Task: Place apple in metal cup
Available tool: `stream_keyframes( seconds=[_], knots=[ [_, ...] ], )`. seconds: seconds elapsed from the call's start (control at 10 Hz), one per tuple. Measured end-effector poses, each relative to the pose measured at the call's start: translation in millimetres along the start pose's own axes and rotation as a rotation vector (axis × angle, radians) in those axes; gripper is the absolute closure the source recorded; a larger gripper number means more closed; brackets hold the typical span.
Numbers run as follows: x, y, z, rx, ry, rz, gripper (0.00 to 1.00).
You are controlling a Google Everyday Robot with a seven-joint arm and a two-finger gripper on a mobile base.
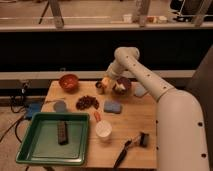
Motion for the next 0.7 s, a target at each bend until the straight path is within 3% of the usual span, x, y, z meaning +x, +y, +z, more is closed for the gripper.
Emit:
stream_keyframes(
  seconds=[0.1, 0.2, 0.7],
  knots=[
    [-0.5, -0.6, 0.6, 0.02, -0.005, 0.005, 1.0],
    [-8.4, -5.1, 8.2, 0.058, -0.037, 0.012, 1.0],
    [-17.2, -22.5, 23.1, 0.084, -0.135, 0.031, 1.0]
  ],
)
